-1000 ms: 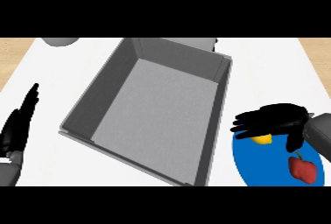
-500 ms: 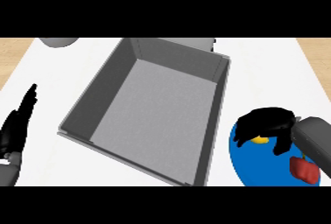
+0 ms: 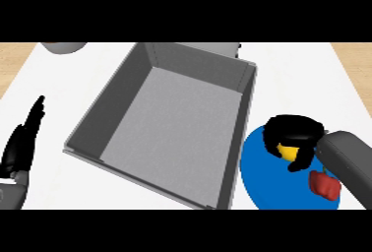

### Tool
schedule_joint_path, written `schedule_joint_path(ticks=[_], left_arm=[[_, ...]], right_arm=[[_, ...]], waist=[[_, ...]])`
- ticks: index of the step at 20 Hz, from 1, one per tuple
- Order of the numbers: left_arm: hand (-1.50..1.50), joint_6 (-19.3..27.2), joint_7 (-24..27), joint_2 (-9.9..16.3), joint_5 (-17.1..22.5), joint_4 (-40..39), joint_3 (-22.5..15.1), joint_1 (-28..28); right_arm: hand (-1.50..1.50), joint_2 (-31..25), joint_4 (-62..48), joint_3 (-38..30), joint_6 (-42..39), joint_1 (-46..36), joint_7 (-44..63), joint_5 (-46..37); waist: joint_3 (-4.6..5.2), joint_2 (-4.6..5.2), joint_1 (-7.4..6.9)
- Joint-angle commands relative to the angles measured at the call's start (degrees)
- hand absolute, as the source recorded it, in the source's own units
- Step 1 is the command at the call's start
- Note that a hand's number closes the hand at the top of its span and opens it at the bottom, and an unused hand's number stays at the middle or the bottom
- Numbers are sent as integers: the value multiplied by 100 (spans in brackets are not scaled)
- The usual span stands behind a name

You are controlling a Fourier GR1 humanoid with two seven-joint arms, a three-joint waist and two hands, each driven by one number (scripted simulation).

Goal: Pick the lemon from the plate and place it in the cardboard box

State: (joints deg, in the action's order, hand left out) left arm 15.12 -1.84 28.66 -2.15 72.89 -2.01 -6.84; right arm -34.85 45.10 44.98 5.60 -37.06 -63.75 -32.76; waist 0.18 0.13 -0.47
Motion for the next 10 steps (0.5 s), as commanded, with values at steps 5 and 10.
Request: schedule_joint_path(ticks=[5, 10], left_arm=[[0, -12, -100, -45, -15, 117, -14, 105], [0, -64, 78, -23, -2, 15, 127, 167]], right_arm=[[150, 272, -1014, -1072, 363, -13, 2668, 432], [150, 111, -380, -1536, 685, -442, 3592, 431]], waist=[[-14, -26, 69], [-10, -45, 102]])
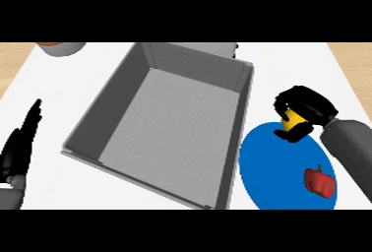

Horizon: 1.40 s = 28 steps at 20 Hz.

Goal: Pick the lemon from the plate and place it in the cardboard box

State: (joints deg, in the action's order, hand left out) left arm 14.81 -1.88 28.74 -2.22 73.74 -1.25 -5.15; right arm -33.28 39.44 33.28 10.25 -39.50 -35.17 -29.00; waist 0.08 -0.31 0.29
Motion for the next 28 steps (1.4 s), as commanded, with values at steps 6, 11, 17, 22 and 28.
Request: schedule_joint_path(ticks=[6, 11, 17, 22, 28], left_arm=[[0, -13, -72, -38, -78, 131, 71, 177], [0, -25, 119, -126, -122, 68, 167, 236], [0, -66, 112, -171, -228, -41, 221, 93], [0, -142, 48, -261, -275, -14, 210, -57], [0, -333, -168, -222, -309, 378, 200, 121]], right_arm=[[150, -302, 2071, -811, 546, 270, 630, 402], [150, -311, 3497, -844, -296, 302, 1170, 573], [150, 169, 4693, -847, -1033, 498, 2169, 1004], [150, 1164, 4436, -901, -1525, -576, 3620, 1048], [150, 2312, 3644, -894, -1477, -1112, 4326, 887]], waist=[[-2, -45, 141], [0, -16, 66], [-1, -4, 69], [-1, 19, -41], [-6, 27, -135]])
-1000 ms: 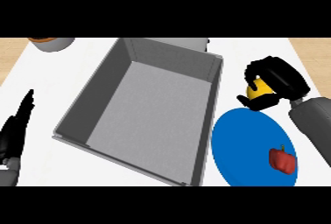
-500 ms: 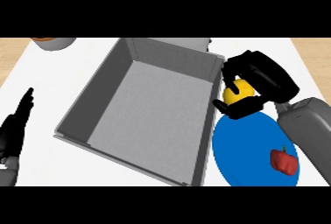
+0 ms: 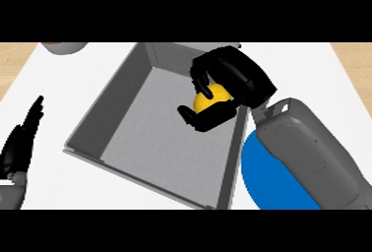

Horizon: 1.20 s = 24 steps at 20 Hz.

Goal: Pick the lemon from the plate and place it in the cardboard box

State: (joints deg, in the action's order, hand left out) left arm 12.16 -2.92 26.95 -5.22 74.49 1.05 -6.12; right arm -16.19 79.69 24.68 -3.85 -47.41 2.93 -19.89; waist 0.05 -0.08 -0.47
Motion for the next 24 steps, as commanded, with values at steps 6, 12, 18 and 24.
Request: schedule_joint_path(ticks=[6, 12, 18, 24], left_arm=[[0, 0, -175, -149, -153, 645, -65, 348], [0, -87, 40, -208, -232, -258, 104, -333], [0, -14, -86, -356, -412, 43, -84, -309], [0, -384, -149, -172, -266, -86, 40, -585]], right_arm=[[150, 1585, -1742, 48, 458, -1053, 470, -286], [150, 1611, -3403, 367, 978, -1841, 62, 178], [-150, 1617, -4037, 1187, 1706, -1714, 410, 919], [-150, 1619, -4427, 1483, 1754, -1938, 285, 1928]], waist=[[-5, 16, -148], [2, 70, -173], [2, 98, -361], [1, 135, -497]])
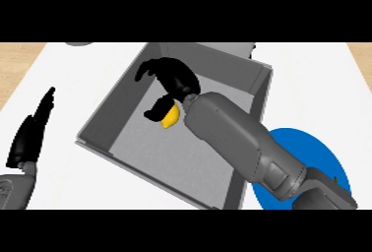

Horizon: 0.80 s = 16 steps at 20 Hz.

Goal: Pick the lemon from the plate and place it in the cardboard box

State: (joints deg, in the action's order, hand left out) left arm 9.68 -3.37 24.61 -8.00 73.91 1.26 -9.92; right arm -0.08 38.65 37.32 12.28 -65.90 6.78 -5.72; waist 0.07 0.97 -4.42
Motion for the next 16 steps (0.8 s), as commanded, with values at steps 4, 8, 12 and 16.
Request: schedule_joint_path(ticks=[4, 8, 12, 16], left_arm=[[0, -85, -214, 0, -20, 256, -2, -92], [0, -138, -221, 126, 28, 283, 154, 45], [0, 46, 124, -63, -66, -18, 165, 156], [0, 11, -143, -85, -60, 187, 190, 298]], right_arm=[[-150, 8, -378, 189, 513, -68, -874, 817], [-150, 8, -95, 4, 952, 66, -1307, 1205], [-150, 8, -321, -631, 1085, 109, -1973, 1707], [-150, -74, -478, -1219, 545, 45, -2262, 1883]], waist=[[-6, 13, -48], [-9, -29, 45], [-7, -9, 109], [-9, -76, 322]])
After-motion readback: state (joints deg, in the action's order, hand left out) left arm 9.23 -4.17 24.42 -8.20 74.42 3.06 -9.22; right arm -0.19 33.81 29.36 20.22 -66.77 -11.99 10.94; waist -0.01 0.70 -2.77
